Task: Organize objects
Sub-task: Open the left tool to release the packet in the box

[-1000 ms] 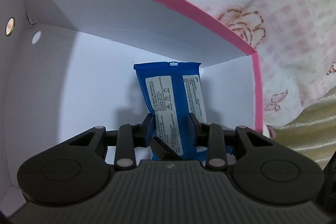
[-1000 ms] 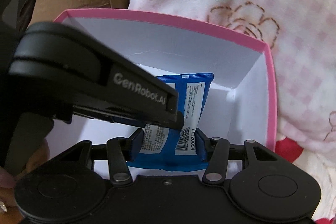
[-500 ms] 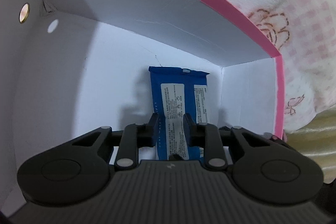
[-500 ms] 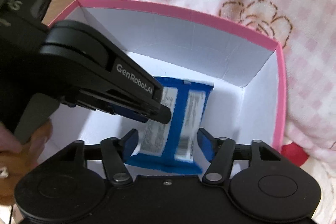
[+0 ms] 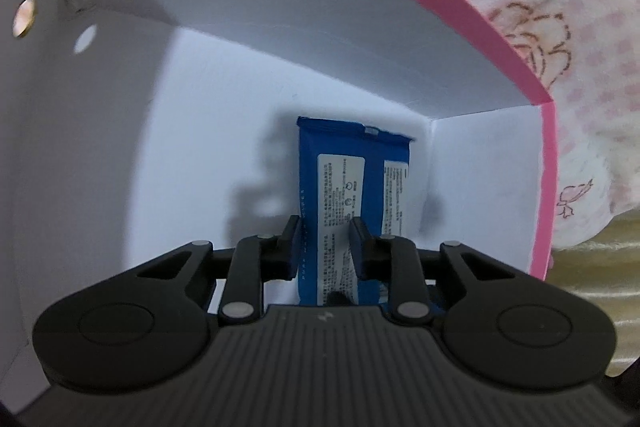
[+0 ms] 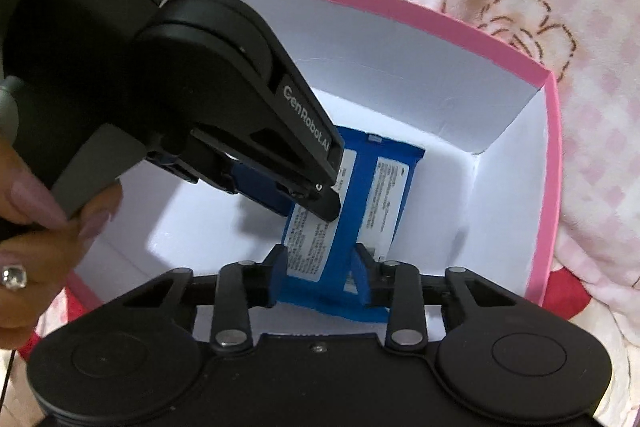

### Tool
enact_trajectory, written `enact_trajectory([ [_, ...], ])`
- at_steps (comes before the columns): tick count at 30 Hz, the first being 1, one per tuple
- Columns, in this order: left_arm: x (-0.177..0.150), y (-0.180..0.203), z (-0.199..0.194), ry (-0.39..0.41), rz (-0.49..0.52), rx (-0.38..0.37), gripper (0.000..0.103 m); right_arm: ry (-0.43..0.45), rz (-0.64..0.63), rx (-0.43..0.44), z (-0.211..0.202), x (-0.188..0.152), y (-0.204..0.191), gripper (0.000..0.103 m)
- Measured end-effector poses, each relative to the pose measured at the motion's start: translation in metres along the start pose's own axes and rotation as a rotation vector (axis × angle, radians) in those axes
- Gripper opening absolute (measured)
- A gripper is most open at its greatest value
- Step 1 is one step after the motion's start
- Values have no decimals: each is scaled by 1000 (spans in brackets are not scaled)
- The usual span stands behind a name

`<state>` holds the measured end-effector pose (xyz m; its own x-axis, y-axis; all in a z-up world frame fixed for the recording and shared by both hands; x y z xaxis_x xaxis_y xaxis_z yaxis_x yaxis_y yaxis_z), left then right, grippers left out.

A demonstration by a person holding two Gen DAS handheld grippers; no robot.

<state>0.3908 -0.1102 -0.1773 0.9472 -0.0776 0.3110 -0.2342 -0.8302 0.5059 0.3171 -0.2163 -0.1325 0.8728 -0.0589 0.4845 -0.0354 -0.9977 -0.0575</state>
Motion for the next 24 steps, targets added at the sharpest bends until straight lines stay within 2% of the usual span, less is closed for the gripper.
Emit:
enact_trajectory([
  [1,1,2,0,3,3,-5,23,6,1,-14,0,1,2,24],
  [2,3,4,0,8,9,-7,22,7,-1,-45,2,1,5,19],
  [3,5,9,3,13,12,-12,21,11,-4,-65,3,2,8,19],
  [5,6,15,7,13,2,-26,21,25,3,-69,3,4,11,10],
  [14,4,17,6,10,-29,-38,21,45,-15,-120,3,8,18,8],
  [16,1,17,2,6,-27,-42,21,44,-13,-126,2,7,20,3],
  [18,-2,19,-4,12,-2,-41,21,48,-15,-119,-3,6,19,4],
  [20,-4,20,-14,21,44,-9,21,43,9,-72,-13,2,17,11],
  [22,-3,21,-20,35,81,19,21,10,13,-23,-21,-3,14,13],
  [24,-5,20,-27,40,99,34,21,-15,-2,-12,-27,-8,11,20],
])
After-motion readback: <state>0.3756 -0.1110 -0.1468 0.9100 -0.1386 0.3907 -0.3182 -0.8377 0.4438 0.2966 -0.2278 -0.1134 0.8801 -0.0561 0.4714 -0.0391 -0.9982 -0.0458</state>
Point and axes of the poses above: each gripper's, at about its wrist camera, not at the fingertips, and z roughly the way its jaws point, y to its right, x to its top, the point moved 9 cm from there along z, roughly the way its jaws point, and after that the axes turned 14 degrees about z, right-handed, at the moved point
